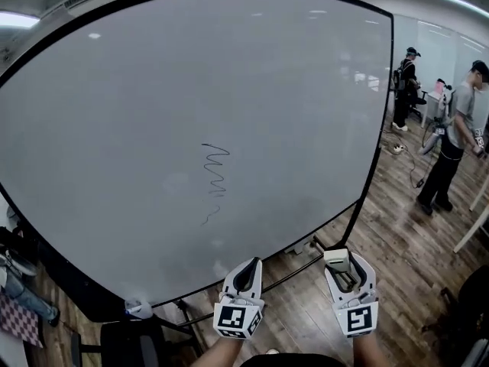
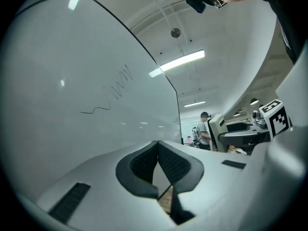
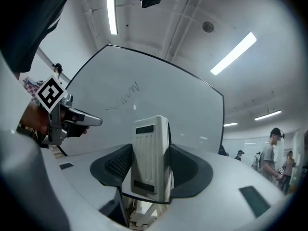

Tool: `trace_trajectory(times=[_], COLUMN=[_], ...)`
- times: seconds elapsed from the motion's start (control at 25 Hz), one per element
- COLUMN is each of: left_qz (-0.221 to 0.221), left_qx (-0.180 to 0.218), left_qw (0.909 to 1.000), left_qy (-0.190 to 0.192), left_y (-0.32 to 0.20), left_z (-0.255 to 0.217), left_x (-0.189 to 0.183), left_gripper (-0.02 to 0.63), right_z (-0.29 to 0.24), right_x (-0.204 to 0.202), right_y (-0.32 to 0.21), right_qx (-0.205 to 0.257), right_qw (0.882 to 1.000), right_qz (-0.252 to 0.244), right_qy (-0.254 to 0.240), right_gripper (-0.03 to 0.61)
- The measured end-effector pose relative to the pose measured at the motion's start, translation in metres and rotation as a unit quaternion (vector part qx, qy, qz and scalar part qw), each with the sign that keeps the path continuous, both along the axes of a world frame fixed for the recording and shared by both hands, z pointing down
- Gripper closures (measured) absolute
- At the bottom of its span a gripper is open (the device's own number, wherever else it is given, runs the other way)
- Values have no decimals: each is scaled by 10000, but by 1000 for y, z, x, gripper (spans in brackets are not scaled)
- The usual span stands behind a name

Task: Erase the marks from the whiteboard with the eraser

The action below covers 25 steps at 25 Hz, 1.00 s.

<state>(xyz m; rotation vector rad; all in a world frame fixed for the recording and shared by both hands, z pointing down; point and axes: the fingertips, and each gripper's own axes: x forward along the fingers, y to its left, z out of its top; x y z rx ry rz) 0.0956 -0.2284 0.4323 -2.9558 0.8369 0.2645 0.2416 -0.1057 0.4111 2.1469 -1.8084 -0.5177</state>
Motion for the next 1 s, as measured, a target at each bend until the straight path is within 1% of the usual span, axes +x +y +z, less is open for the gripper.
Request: trace_trajectory(times=[0.12,0.2,0.32,0.36,0.48,0.56,0.6,0.72,0.92,1.0], left_qz=[-269,-396,-618,-694,-967,-1179,-1299,-1602,-2013,-2151], left_qx=[110,127,78,70,172,261,281,301,452,495], left_qw=[9995,9990,9976,9971,9948,9924,9908,9861,9774,9744], left_qy=[-75,-174,-293,-318,-284,-236,-243,-331,-472,-424], left_y=[-14,-19,-23,-24,-25,-24,-24,-23,-26,-28], left_z=[-2,0,2,3,-2,-7,-8,-9,-21,-34], left_x=[-12,-18,-26,-28,-35,-40,-43,-50,-57,-61], left_gripper=[594,594,594,594,594,594,594,594,594,594], right_z=[-3,-8,-9,-12,-28,-36,-40,-53,-64,-69], right_x=[-3,-4,-11,-16,-36,-44,-47,-50,-54,-59], right_y=[-26,-44,-69,-76,-97,-108,-113,-124,-143,-151], right_qx=[-80,-18,-22,4,293,386,443,609,376,312], right_qw=[9998,9994,9968,9947,9848,9785,9759,9709,9637,9607], right_qz=[-184,-332,-799,-1027,-1697,-1979,-2087,-2303,-2547,-2597], right_qy=[36,-47,-28,20,236,446,466,231,713,931], right_gripper=[318,319,319,318,318,318,318,319,319,321])
